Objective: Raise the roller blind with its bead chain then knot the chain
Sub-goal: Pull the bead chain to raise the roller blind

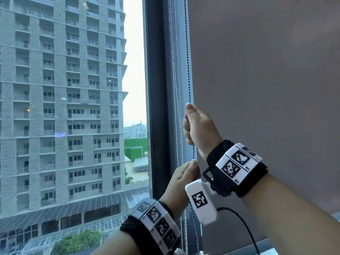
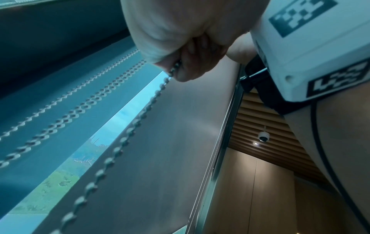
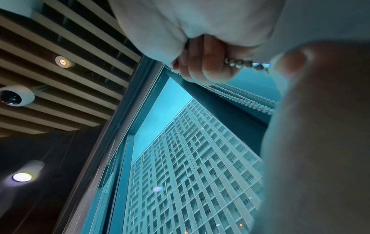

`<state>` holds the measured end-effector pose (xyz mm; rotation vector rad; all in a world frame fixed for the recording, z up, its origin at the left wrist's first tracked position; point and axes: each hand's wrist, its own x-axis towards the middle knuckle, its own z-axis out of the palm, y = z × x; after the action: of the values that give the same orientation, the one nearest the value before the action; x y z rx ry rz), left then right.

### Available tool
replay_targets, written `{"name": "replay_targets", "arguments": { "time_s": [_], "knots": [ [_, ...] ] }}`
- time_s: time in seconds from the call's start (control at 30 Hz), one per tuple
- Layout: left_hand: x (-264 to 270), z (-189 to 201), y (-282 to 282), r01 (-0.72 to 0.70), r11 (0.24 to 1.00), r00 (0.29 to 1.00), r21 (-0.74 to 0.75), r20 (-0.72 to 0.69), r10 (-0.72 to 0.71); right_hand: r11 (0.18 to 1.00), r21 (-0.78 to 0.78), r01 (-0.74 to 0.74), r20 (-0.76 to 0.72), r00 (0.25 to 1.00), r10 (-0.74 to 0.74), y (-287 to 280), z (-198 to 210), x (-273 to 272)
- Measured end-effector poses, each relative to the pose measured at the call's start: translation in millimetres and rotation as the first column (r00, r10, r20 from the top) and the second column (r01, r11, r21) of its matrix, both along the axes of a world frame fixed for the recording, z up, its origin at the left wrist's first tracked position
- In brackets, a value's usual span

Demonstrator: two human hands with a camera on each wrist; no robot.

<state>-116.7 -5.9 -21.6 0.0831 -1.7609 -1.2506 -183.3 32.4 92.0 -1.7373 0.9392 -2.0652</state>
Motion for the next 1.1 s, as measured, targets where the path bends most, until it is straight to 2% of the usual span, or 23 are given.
{"name": "replay_targets", "arguments": {
  "time_s": [0.13, 0.23, 0.37, 0.5, 0.6, 0.73, 0.8, 0.87, 0.97, 1.1],
  "knots": [
    [4.2, -2.1, 0.3, -0.033, 0.999, 0.998, -0.007, 0.052, 0.033, 0.993, -0.066, 0.094, -0.075, 0.992, -0.099, 1.1, -6.1, -2.5],
    [7.1, -2.9, -2.2, -0.009, 1.0, 0.985, -0.014, 0.173, 0.011, 0.987, -0.074, 0.146, -0.111, 0.982, -0.153, -2.4, -12.3, -4.6],
    [12.4, 3.7, -6.1, -0.036, 0.99, 0.945, -0.133, 0.317, 0.076, 0.986, -0.074, 0.151, -0.114, 0.981, -0.159, 0.3, -16.8, -7.4],
    [20.2, 39.7, -10.3, -0.138, 0.962, 0.959, -0.235, 0.211, 0.189, 0.986, -0.051, 0.158, -0.134, 0.977, -0.163, 7.4, -17.2, -13.0],
    [22.1, 65.0, -12.8, -0.256, 0.926, 0.963, -0.278, 0.01, 0.269, 0.984, -0.051, 0.171, -0.142, 0.974, -0.176, 7.5, -18.5, -16.0],
    [20.5, 90.9, -18.0, -0.445, 0.84, 0.891, -0.311, -0.252, 0.378, 0.991, -0.036, 0.125, -0.101, 0.987, -0.128, 8.4, -19.9, -17.4],
    [16.9, 101.6, -22.9, -0.525, 0.791, 0.844, -0.316, -0.311, 0.436, 0.996, -0.036, 0.079, -0.083, 0.993, -0.081, 10.3, -20.8, -16.7],
    [11.0, 111.6, -22.9, -0.563, 0.773, 0.819, -0.292, -0.324, 0.474, 0.998, -0.039, 0.043, -0.073, 0.996, -0.046, 10.4, -22.2, -16.2],
    [1.0, 129.0, -15.1, -0.47, 0.849, 0.869, -0.239, -0.292, 0.399, 0.999, -0.035, 0.023, -0.093, 0.995, -0.026, 8.0, -27.4, -15.3],
    [-11.0, 145.1, -10.1, -0.408, 0.896, 0.913, -0.174, -0.099, 0.397, 0.997, -0.025, 0.067, -0.149, 0.986, -0.07, 5.2, -34.2, -16.5]
  ]
}}
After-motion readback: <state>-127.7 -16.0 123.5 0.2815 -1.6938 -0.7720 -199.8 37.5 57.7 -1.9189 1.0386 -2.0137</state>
